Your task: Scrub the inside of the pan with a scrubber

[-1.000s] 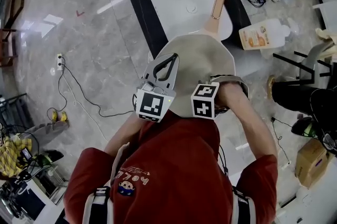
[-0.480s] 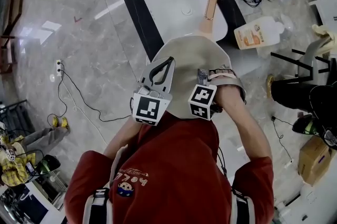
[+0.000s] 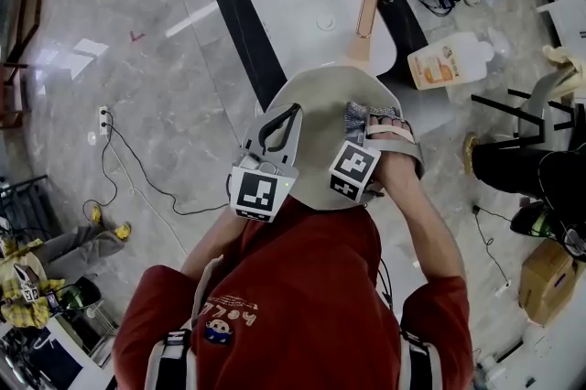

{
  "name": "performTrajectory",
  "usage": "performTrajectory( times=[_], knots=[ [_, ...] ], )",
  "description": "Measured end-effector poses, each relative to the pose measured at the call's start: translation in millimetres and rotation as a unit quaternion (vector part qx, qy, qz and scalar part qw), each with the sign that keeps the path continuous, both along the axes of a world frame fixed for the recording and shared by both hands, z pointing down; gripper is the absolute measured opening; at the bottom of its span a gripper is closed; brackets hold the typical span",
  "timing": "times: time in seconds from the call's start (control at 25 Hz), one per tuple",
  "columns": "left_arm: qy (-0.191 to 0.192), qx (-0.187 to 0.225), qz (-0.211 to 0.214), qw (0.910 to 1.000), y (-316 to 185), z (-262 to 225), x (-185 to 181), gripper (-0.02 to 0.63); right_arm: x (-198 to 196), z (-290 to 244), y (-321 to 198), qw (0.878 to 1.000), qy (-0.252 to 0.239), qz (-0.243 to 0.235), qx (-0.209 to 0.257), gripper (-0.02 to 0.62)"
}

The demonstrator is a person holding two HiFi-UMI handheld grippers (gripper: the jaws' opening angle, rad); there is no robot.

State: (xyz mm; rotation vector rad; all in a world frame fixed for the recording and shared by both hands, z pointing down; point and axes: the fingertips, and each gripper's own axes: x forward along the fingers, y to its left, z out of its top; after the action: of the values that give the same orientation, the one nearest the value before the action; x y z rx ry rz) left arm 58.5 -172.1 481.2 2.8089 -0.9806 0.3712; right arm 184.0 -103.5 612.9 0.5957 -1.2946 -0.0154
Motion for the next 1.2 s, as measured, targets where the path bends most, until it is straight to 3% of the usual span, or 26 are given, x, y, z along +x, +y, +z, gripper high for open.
performTrajectory(
  times=[0.44, 0.84, 1.04, 1.2],
  knots=[
    [-0.001, 0.004, -0.009, 0.9999, -3, -3, -8, 0.006, -1, -3, -29, 0.995, -0.015, 0.035, 0.093, 0.080],
    [-0.006, 0.005, -0.024, 0.9997, -4, -1, -23, 0.006, -14, -12, -60, 0.975, -0.056, 0.052, 0.210, 0.080],
    [-0.007, 0.004, -0.034, 0.9994, -6, 0, -29, 0.006, -28, -15, -73, 0.969, -0.082, 0.034, 0.232, 0.080],
    [-0.012, 0.003, -0.037, 0.9993, -5, 2, -36, 0.006, -48, -4, -72, 0.968, -0.147, 0.035, 0.201, 0.080]
  ],
)
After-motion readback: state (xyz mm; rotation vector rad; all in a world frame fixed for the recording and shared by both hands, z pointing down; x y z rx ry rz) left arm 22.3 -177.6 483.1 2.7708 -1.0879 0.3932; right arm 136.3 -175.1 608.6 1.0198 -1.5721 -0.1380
